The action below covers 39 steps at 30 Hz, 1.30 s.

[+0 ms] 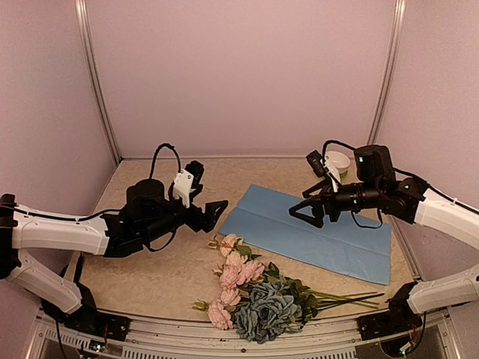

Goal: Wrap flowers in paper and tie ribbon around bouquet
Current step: Place the fake flower at the center of the board.

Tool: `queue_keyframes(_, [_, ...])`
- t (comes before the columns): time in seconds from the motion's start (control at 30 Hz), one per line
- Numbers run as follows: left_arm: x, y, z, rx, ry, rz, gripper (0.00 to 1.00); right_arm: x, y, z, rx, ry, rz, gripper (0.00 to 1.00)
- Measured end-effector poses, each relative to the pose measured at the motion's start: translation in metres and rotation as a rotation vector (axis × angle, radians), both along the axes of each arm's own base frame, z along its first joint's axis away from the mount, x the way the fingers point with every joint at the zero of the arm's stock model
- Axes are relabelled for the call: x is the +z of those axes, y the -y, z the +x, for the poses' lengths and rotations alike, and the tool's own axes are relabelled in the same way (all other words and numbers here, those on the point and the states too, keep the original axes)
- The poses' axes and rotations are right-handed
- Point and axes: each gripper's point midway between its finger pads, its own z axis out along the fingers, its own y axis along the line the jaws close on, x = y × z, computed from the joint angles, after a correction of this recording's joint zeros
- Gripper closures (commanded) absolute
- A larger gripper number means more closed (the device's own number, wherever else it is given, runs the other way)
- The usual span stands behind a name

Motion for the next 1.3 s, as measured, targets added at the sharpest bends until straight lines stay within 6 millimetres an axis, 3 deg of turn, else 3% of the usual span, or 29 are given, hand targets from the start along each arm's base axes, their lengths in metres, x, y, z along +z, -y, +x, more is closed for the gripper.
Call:
queue_keyframes(0.13, [-0.012,0.029,-0.037,-0.170,-0.017,0.067,0.12,-0.009,0.015,-0.028,-0.074,-0.197,-0.083,0.26])
queue_keyframes(0.2, [-0.014,0.034,-0.047,-0.220,-0.021,0.081,0.14,-0.023,0.024,-0.039,-0.126,-0.312,-0.124,0.27])
queue_keyframes(0.3, [-0.009,0.038,-0.062,-0.280,-0.009,0.087,0.12,-0.063,0.026,-0.072,-0.159,-0.503,-0.243,0.24])
queue_keyframes(0.37, [-0.004,0.043,-0.075,-0.322,0.014,0.092,0.11,-0.100,0.029,-0.104,-0.158,-0.621,-0.375,0.23])
queue_keyframes(0.47, [-0.006,0.051,-0.096,-0.386,0.036,0.112,0.10,-0.142,0.048,-0.140,-0.181,-0.733,-0.576,0.19])
queue_keyframes(0.57, [-0.016,0.053,-0.107,-0.416,0.032,0.140,0.09,-0.155,0.069,-0.154,-0.236,-0.775,-0.686,0.12])
queue_keyframes(0.67, [-0.021,0.050,-0.108,-0.415,0.028,0.154,0.08,-0.158,0.074,-0.161,-0.248,-0.793,-0.699,0.08])
queue_keyframes(0.83, [-0.022,0.048,-0.109,-0.417,0.034,0.157,0.07,-0.183,0.085,-0.188,-0.192,-0.836,-0.822,0.00])
queue_keyframes(1.03, [-0.022,0.048,-0.109,-0.419,0.041,0.162,0.07,-0.201,0.091,-0.183,-0.200,-0.789,-0.930,0.00])
queue_keyframes(1.23, [-0.022,0.048,-0.109,-0.423,0.047,0.165,0.06,-0.215,0.077,-0.163,-0.182,-0.705,-0.970,0.00])
queue_keyframes(1.3, [-0.020,0.047,-0.110,-0.424,0.052,0.163,0.06,-0.217,0.072,-0.157,-0.162,-0.673,-0.963,0.04])
